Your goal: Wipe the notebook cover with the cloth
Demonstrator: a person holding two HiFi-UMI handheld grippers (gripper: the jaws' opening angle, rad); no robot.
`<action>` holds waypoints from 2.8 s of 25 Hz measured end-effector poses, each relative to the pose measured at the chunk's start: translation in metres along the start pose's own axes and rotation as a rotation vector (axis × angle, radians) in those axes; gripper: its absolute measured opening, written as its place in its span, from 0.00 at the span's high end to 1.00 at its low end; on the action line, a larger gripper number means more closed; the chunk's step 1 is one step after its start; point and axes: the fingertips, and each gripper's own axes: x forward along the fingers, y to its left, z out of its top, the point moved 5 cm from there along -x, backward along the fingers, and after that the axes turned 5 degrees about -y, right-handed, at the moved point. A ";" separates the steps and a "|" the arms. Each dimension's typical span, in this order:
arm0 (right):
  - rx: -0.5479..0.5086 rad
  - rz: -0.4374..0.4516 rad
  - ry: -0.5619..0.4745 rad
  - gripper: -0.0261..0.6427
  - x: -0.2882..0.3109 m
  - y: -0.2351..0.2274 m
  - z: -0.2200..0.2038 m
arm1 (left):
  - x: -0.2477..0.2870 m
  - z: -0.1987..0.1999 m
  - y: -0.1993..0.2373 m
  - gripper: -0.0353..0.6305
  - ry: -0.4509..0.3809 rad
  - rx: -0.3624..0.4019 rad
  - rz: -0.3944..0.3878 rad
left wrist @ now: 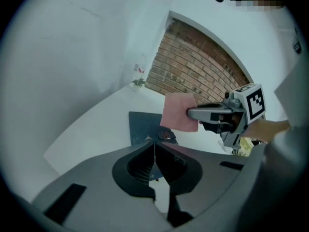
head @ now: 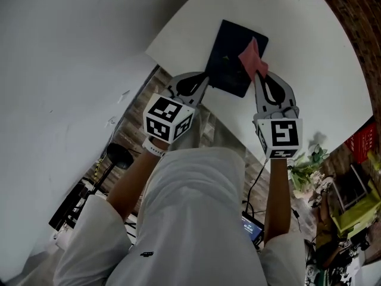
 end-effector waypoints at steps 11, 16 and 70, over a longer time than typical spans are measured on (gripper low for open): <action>0.006 -0.023 0.174 0.93 0.057 -0.027 -0.055 | 0.040 -0.052 0.012 0.91 0.160 0.018 0.006; -0.012 -0.038 0.180 0.93 0.069 -0.033 -0.055 | 0.043 -0.051 0.013 0.92 0.194 -0.010 0.015; -0.470 0.067 0.307 0.93 0.040 0.051 -0.086 | 0.011 -0.054 0.006 0.92 0.098 -0.061 0.014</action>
